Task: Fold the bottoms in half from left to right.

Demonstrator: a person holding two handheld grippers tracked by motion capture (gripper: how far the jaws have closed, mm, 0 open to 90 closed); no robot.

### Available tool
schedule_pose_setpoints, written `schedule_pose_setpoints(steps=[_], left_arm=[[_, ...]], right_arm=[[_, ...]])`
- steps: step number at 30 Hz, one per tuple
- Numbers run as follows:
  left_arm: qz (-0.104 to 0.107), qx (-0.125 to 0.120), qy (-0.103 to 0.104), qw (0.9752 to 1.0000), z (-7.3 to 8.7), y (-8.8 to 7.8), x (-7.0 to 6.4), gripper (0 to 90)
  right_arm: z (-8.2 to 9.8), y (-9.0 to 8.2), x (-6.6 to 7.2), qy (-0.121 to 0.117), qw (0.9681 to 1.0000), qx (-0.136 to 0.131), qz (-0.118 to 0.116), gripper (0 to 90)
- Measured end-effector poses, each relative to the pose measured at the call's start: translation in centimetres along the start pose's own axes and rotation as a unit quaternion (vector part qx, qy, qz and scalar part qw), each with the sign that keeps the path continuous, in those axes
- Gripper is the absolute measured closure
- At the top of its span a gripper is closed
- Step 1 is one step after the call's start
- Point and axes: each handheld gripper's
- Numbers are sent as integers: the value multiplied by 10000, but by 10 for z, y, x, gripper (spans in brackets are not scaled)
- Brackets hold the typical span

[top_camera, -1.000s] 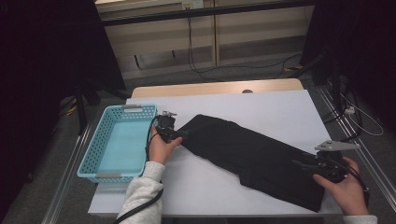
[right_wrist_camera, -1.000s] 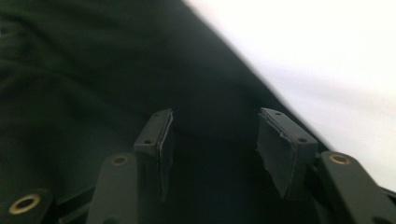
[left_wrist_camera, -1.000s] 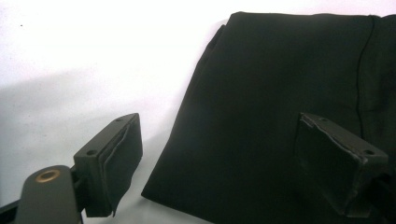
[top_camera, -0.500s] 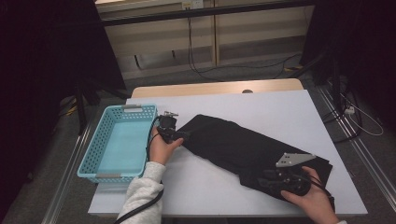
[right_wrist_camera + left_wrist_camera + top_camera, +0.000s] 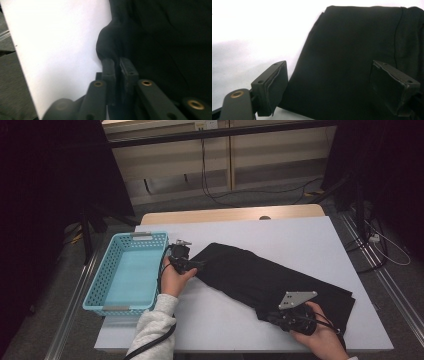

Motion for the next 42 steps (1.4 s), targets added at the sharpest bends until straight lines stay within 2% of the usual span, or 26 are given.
schedule_pose_setpoints(steps=[3,7,14,15,17,19,21,22,24,26,28,29,31,35,42], left_arm=[[-28,-1,19,10000,0,0,0,154],[-158,-20,40,9999,0,4,3,154],[-218,52,-67,9997,2,8,11,154],[-243,129,-77,9996,2,8,12,156],[-249,126,-81,9996,1,8,12,167],[-268,118,-90,9995,1,8,12,172],[-272,143,-88,9995,1,9,11,173],[-311,201,4,9993,1,9,10,181],[-380,217,75,9990,1,9,7,231],[-398,257,65,9989,1,8,6,264],[-367,283,20,9989,1,6,6,338],[-363,251,-123,9990,2,5,6,386],[-344,272,-208,9988,2,3,7,468],[-380,346,-154,9986,1,4,3,499],[-365,405,-224,9983,1,4,1,557]], right_arm=[[1,-5,-2,-38,9999,99,-120,865],[7,-8,-5,18,9997,15,-262,865],[8,-10,-5,1,9992,50,-391,854],[8,-10,-6,28,9992,12,-394,819],[9,-11,-7,3,9994,-105,-331,684],[9,-13,-10,113,9992,-295,-251,566],[9,-16,-12,183,9988,-445,-91,519],[9,-17,-14,203,9986,-489,-44,495],[9,-19,-15,304,9979,-571,30,452],[9,-20,-16,338,9976,-593,75,448],[9,-19,-17,366,9975,-605,94,422],[9,-19,-17,377,9975,-594,73,414],[10,-17,-18,350,9975,-608,55,396],[11,-18,-21,429,9970,-637,70,373],[15,-21,-26,603,9955,-718,137,369]])
Point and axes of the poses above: each handheld gripper's, and its own axes: y roughly forward along the jaws, z roughly out of its underside, x roughly to its left, and after that the axes turned 13 degrees about -y, right-handed
